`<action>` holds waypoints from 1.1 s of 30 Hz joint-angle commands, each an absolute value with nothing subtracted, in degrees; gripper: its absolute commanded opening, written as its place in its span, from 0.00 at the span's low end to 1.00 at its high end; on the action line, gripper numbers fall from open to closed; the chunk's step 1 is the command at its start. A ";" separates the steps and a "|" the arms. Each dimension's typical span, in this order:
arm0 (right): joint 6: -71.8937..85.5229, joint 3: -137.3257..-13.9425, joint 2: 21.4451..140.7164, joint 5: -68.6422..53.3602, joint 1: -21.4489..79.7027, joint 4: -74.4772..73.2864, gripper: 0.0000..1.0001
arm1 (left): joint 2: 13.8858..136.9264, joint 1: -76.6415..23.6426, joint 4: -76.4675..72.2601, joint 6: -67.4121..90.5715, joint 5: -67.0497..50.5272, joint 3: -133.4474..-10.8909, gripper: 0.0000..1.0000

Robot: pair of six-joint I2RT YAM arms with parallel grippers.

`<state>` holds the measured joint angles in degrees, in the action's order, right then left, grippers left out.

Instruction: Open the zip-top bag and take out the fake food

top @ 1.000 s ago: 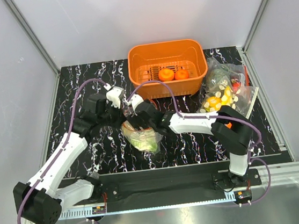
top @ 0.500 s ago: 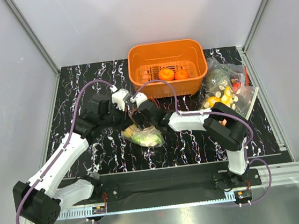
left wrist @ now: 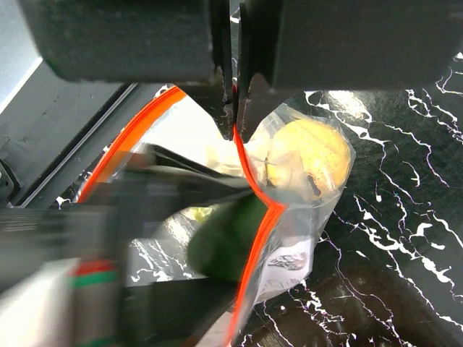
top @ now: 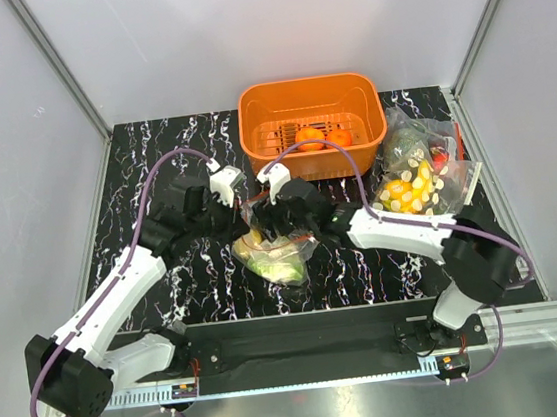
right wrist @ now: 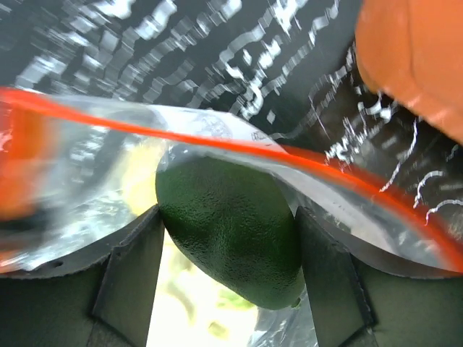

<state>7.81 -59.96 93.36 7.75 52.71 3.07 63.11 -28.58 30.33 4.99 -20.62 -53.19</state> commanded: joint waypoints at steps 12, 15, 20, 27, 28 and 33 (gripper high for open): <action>13.71 -61.61 78.85 0.26 54.32 -5.79 0.27 | 62.31 -28.74 29.27 5.36 -21.80 -54.58 0.00; 13.71 -61.96 76.04 0.26 54.23 -8.60 0.26 | 62.31 -28.74 29.27 5.45 -21.80 -54.49 0.00; 13.18 -61.96 71.82 0.18 54.32 -12.21 0.25 | 62.58 -28.74 29.27 5.45 -21.62 -54.49 0.00; 12.75 -63.36 66.71 -0.45 54.23 -12.74 0.26 | 62.58 -28.83 29.36 5.36 -21.53 -54.49 0.00; 11.61 -64.07 66.36 -0.27 54.32 -13.35 0.25 | 62.58 -28.74 29.27 5.36 -21.53 -54.41 0.00; 5.64 -70.13 63.55 8.93 54.23 -20.90 0.25 | 62.67 -28.83 29.27 5.45 -21.53 -54.49 0.00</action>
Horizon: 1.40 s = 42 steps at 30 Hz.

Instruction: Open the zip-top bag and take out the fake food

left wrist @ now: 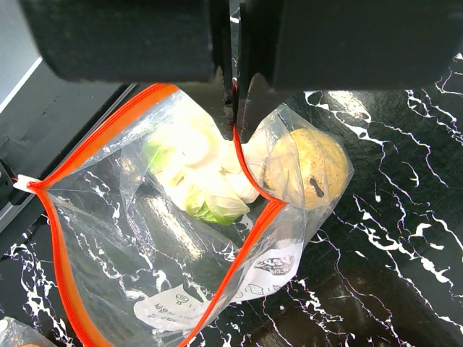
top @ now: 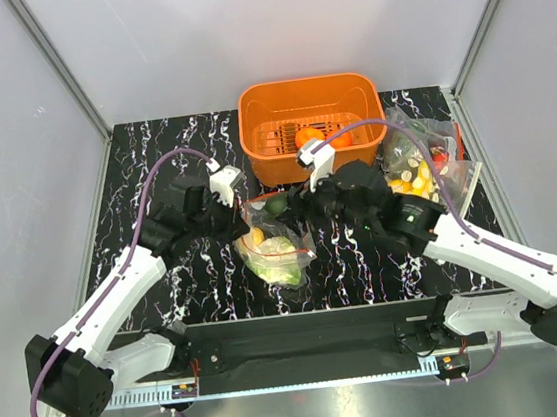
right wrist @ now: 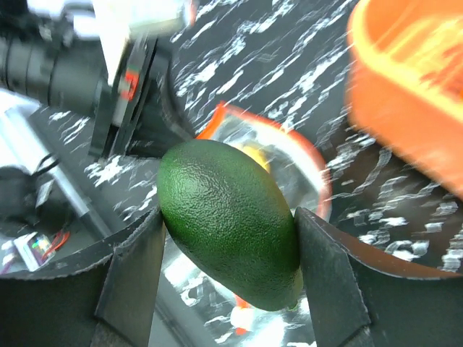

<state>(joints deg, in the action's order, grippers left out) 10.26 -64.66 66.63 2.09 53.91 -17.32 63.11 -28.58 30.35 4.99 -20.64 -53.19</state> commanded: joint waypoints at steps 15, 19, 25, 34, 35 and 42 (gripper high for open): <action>-6.24 -75.67 61.69 13.64 35.43 -27.43 0.27 | 61.61 -28.83 29.09 5.62 -22.32 -54.49 0.00; -6.95 -78.13 67.22 5.73 24.74 -23.30 0.27 | 60.82 -28.74 28.83 5.63 -22.50 -54.41 0.00; -6.68 -89.97 86.61 -5.09 16.18 -20.83 0.27 | 60.29 -28.83 28.74 5.63 -22.59 -54.49 0.00; -5.72 -109.93 111.94 -8.44 10.90 -21.88 0.27 | 59.94 -28.83 28.65 5.63 -22.76 -54.32 0.00; -5.36 -110.82 113.10 -8.44 10.90 -21.97 0.27 | 60.03 -28.83 28.74 5.54 -22.59 -54.32 0.00; -3.78 -113.29 117.60 -6.95 10.90 -22.76 0.38 | 60.38 -28.74 28.74 5.63 -22.85 -54.40 0.00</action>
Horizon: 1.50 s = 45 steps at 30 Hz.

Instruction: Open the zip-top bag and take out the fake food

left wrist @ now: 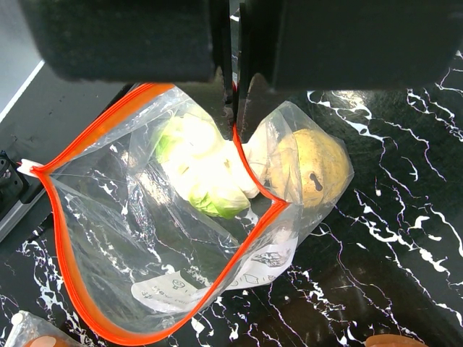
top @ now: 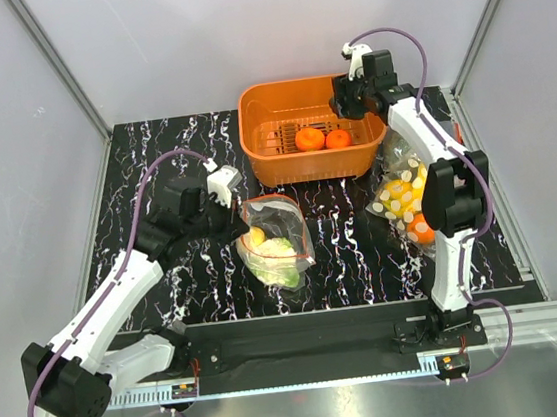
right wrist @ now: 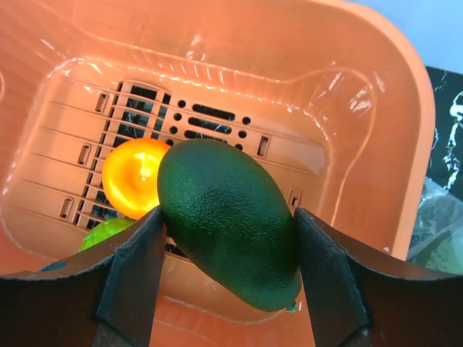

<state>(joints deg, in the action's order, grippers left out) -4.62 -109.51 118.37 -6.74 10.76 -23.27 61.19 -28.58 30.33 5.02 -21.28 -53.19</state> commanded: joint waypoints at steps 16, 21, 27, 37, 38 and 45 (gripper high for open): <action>-5.19 -105.65 108.39 -5.97 10.99 -22.24 0.97 | 60.73 -28.83 28.74 5.71 -22.41 -54.32 0.00; -0.45 -98.47 99.51 -11.68 11.95 -22.24 0.94 | 60.99 -28.83 28.83 5.63 -21.89 -54.40 0.00; -0.35 -85.72 83.78 -10.55 21.78 -21.44 0.89 | 61.26 -28.74 29.00 5.63 -21.71 -54.41 0.00; 13.52 -73.57 73.13 -20.29 36.64 -19.17 0.55 | 61.44 -28.83 29.09 5.63 -21.53 -54.58 0.00; 14.49 -72.87 73.13 -21.43 37.43 -18.73 0.53 | 61.44 -28.83 29.18 5.63 -21.45 -54.58 0.00; 17.40 -69.96 75.67 -20.30 44.82 -16.08 0.49 | 61.44 -28.74 29.36 5.54 -21.27 -54.58 0.00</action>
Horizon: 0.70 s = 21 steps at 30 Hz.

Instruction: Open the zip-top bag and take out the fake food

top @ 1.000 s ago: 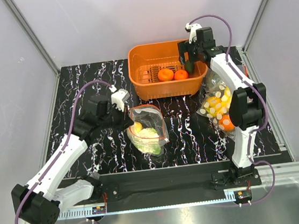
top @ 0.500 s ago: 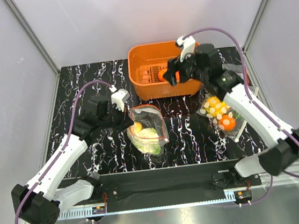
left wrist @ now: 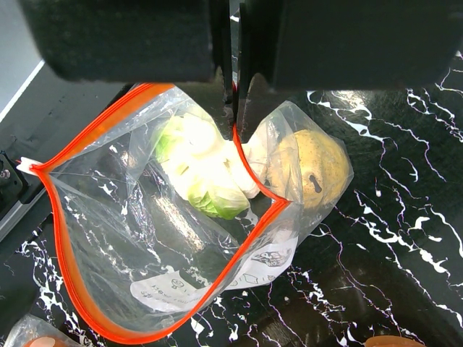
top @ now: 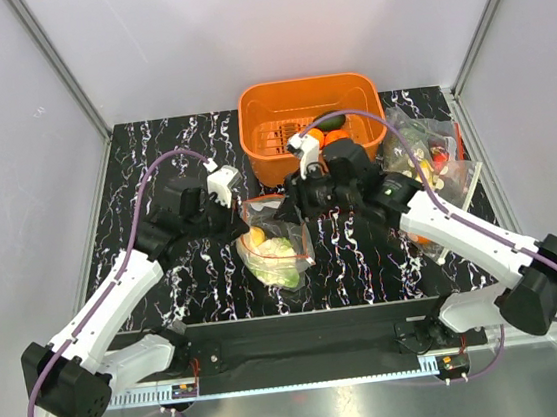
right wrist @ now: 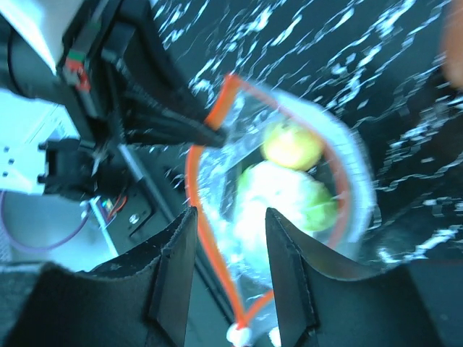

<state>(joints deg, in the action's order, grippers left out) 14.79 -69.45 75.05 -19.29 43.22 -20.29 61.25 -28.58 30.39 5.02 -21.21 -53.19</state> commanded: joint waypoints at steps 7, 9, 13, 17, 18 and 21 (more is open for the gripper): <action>17.40 -74.88 84.27 -14.16 46.23 -20.99 0.47 | 61.35 -28.83 29.27 5.54 -21.62 -54.67 0.00; 16.97 -76.63 86.82 -12.67 46.84 -22.75 0.48 | 61.35 -28.83 29.18 5.62 -21.80 -54.58 0.00; 16.08 -79.36 90.78 -7.84 48.34 -25.75 0.49 | 61.35 -28.83 29.27 5.63 -22.15 -54.58 0.00; 16.96 -81.12 94.39 -4.05 49.39 -28.91 0.51 | 61.43 -28.74 29.27 5.71 -22.24 -54.58 0.00; 17.31 -81.73 95.61 -3.52 49.83 -30.31 0.51 | 61.35 -28.83 29.27 5.71 -22.24 -54.67 0.00; 18.72 -81.57 97.20 -1.67 51.06 -32.33 0.53 | 61.44 -28.74 29.18 5.71 -22.32 -54.58 0.00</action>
<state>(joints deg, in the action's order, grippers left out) 17.02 -79.50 95.85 -6.04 49.58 -28.45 61.25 -28.58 30.39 5.02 -21.26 -53.19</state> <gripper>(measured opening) 0.519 0.012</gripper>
